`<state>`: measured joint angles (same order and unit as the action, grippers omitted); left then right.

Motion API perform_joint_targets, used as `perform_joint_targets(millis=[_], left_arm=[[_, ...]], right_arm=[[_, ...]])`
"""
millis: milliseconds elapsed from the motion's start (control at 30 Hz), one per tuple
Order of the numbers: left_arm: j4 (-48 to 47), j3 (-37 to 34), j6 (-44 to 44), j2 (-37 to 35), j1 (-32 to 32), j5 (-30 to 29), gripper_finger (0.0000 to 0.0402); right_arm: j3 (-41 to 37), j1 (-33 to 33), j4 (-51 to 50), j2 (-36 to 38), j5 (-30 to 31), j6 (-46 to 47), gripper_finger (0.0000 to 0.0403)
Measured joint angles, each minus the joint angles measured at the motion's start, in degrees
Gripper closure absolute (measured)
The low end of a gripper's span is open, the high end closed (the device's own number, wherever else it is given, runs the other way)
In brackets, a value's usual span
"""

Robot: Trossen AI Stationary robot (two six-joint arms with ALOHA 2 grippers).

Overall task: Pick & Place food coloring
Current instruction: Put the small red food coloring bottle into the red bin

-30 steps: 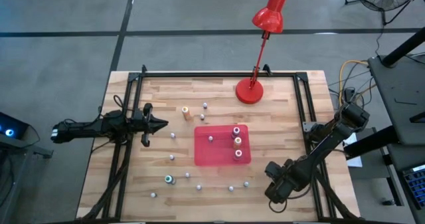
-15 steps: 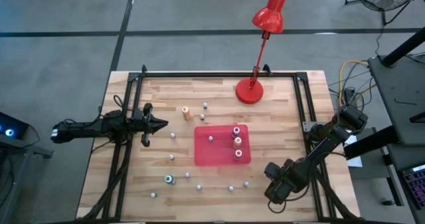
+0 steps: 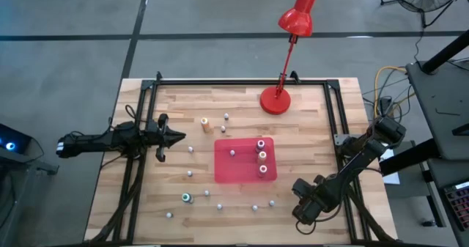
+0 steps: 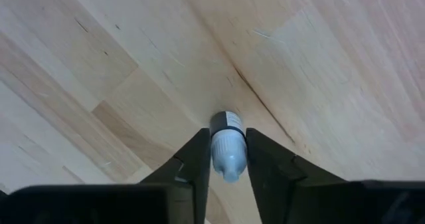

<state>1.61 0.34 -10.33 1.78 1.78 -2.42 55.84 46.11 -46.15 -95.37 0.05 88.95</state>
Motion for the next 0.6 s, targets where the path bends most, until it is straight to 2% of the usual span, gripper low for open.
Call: perform_joint_targets(millis=[200, 367, 600], left_arm=[[0.0, 0.0, 0.0, 0.0, 0.0, 0.0, 0.0402], [0.0, 0.0, 0.0, 0.0, 0.0, 0.0, 0.0402], [0.0, 0.0, 0.0, 0.0, 0.0, 0.0, 0.0402]], right_arm=[[0.2, 0.0, -0.6, 0.1, -0.3, 0.0, 0.0346], [4.0, -0.2, -8.9, 0.2, -0.7, -2.1, 0.0349], [12.3, -2.4, -19.7, 0.8, -0.7, -9.7, 0.0346]])
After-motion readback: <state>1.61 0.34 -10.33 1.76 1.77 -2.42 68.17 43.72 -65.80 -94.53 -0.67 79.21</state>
